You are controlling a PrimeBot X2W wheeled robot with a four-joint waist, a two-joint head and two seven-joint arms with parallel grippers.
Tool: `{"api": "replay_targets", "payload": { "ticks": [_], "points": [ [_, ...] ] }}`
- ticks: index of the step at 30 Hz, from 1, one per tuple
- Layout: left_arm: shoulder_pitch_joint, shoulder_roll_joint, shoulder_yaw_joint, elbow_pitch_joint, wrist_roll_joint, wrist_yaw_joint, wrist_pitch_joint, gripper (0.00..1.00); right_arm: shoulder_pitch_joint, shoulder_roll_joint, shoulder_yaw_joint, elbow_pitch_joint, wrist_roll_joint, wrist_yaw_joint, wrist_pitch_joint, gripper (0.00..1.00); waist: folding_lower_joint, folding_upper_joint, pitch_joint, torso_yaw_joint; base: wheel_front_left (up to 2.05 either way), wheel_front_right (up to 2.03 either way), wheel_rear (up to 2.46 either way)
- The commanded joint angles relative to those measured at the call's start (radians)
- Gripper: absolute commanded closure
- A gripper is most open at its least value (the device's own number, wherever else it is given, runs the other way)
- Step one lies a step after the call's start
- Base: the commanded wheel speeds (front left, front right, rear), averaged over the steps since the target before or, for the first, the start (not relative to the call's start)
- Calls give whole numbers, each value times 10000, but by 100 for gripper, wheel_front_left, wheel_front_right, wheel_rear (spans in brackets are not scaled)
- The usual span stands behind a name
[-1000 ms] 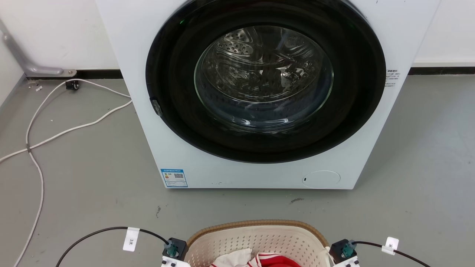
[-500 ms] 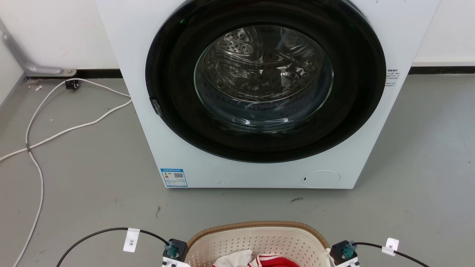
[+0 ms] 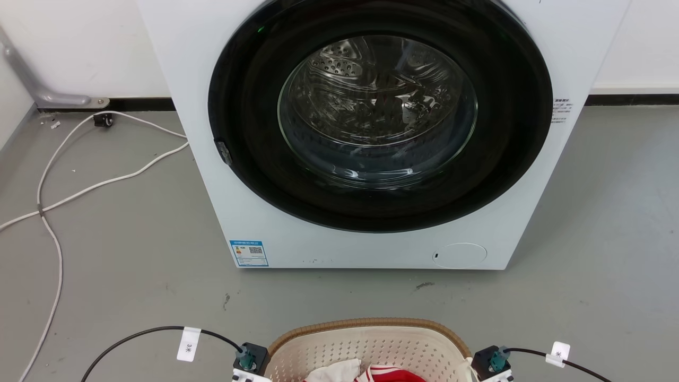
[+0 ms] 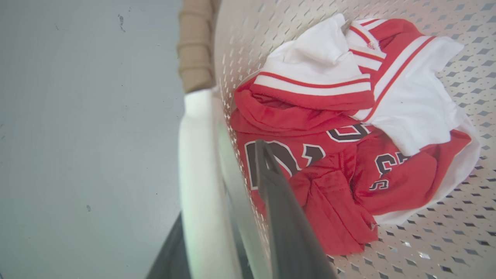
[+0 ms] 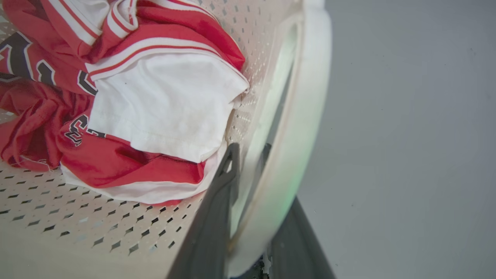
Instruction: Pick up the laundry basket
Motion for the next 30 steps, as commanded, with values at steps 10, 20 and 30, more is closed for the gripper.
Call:
{"api": "replay_targets", "payload": {
  "ticks": [10, 20, 30],
  "points": [
    [-106, 24, -180, -69, -31, -146, -105, 100, -163, -150, 240, 48, 108, -7, -21, 100, 0, -1, -7, -2, 0, 0, 0],
    [-67, -4, -246, -99, -103, -146, -97, 100, -157, -167, 416, 54, 275, -7, 4, 100, 0, -1, 6, 21, 0, 0, 0],
    [-46, 28, -283, -79, -115, -146, -124, 100, -181, -154, 555, 57, 401, -7, -31, 100, 0, -1, 21, 30, 0, 0, 0]
  ]
}}
